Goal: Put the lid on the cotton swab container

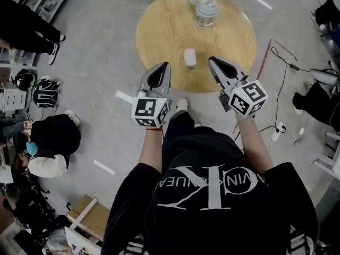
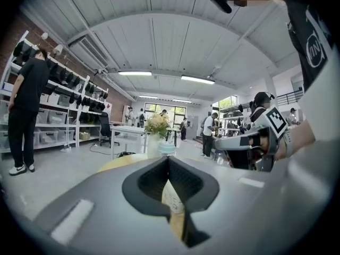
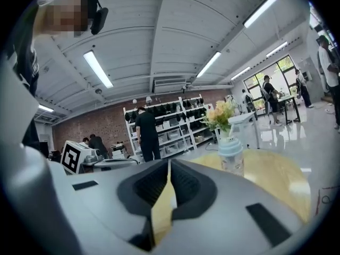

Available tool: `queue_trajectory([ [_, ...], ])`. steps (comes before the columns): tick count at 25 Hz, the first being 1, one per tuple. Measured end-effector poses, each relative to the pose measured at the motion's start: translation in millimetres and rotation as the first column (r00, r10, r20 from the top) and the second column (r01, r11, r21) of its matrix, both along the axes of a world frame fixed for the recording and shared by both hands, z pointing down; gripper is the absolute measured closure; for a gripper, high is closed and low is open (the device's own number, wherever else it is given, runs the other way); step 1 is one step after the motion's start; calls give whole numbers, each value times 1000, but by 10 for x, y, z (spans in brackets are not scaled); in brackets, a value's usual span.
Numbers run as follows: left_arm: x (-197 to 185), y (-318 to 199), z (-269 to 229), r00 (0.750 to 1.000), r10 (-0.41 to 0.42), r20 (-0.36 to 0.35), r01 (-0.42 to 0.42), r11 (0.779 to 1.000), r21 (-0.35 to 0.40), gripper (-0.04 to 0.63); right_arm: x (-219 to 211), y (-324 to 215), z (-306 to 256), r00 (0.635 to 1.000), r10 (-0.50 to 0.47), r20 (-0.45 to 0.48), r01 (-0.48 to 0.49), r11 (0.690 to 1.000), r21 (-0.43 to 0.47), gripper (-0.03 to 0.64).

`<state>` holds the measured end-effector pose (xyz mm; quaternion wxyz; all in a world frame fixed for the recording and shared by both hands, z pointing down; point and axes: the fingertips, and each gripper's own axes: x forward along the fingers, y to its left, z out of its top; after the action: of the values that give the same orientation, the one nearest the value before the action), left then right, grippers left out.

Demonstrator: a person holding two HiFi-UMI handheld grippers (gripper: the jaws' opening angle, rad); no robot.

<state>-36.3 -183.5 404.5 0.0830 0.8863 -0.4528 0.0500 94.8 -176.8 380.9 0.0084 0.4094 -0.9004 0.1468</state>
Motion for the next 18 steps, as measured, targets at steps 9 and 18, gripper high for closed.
queue_trajectory([
  [9,-124,101,-360,999,-53,-12,54,996,64,584,59,144,-314,1000,1,7,-1,997,80,589],
  [18,-289,236,-577,996,-94,-3,94,990,103,584,139,289,-535,1000,7,-7,-5,990,143,589],
])
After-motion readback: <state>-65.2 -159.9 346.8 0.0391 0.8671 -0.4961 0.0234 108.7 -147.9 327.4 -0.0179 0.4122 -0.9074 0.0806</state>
